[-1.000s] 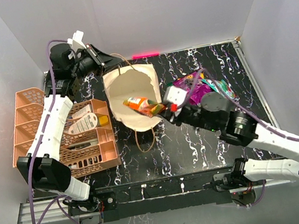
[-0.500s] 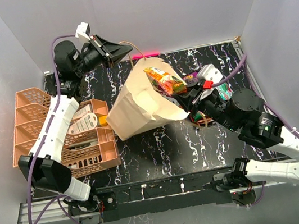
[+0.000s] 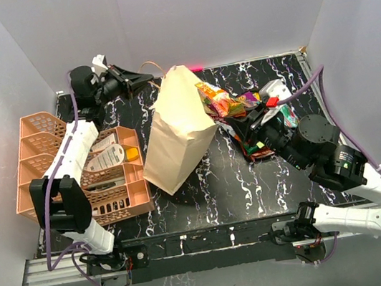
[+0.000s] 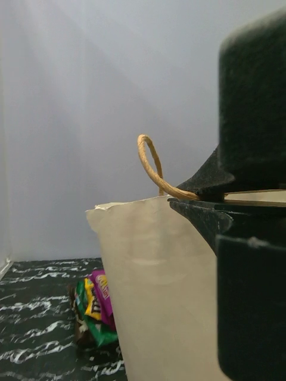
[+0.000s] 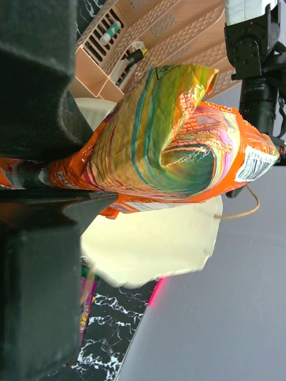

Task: Take the snacks out of the paper bag
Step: Adjust the paper bag at the center of the board.

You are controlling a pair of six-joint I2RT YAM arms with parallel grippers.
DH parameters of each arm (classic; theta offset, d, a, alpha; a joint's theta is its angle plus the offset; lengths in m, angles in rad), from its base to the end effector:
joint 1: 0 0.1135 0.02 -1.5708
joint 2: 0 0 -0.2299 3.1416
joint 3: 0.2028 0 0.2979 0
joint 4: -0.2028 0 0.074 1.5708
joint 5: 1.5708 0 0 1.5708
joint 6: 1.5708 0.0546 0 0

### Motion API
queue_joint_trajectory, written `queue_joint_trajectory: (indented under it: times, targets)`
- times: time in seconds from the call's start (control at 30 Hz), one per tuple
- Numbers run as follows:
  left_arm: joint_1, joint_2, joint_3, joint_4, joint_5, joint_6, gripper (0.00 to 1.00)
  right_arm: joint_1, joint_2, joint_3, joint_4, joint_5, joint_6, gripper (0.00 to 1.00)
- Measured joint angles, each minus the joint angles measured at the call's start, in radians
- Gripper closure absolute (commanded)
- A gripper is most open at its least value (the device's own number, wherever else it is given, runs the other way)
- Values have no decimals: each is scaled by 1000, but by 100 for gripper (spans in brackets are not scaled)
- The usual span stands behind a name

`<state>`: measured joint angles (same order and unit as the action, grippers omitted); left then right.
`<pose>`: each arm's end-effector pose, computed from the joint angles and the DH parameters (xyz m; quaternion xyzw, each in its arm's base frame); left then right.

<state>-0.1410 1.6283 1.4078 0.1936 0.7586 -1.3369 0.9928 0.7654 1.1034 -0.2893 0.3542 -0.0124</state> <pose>0.4350 -0.0997 0.3347 -0.1612 0.6955 -0.6325 0.3003 0.1441 0.1862 0.4322 -0.2152 0.6564 0.2284 0.6861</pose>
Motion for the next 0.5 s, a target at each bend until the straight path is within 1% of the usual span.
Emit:
queue_joint_trajectory:
  times: [0.13, 0.23, 0.4, 0.5]
  targets:
    - [69, -1, -35, -3, 26, 30, 100, 0, 2, 0, 0, 21, 8, 93]
    - [103, -5, -54, -48, 32, 84, 100, 0, 8, 1, 0, 22, 15, 93]
    - [108, -52, -84, -160, 13, 196, 100, 0, 36, 7, 0, 21, 22, 93]
    - [107, -85, -88, -193, 2, 237, 100, 0, 50, 13, -1, 17, 26, 93]
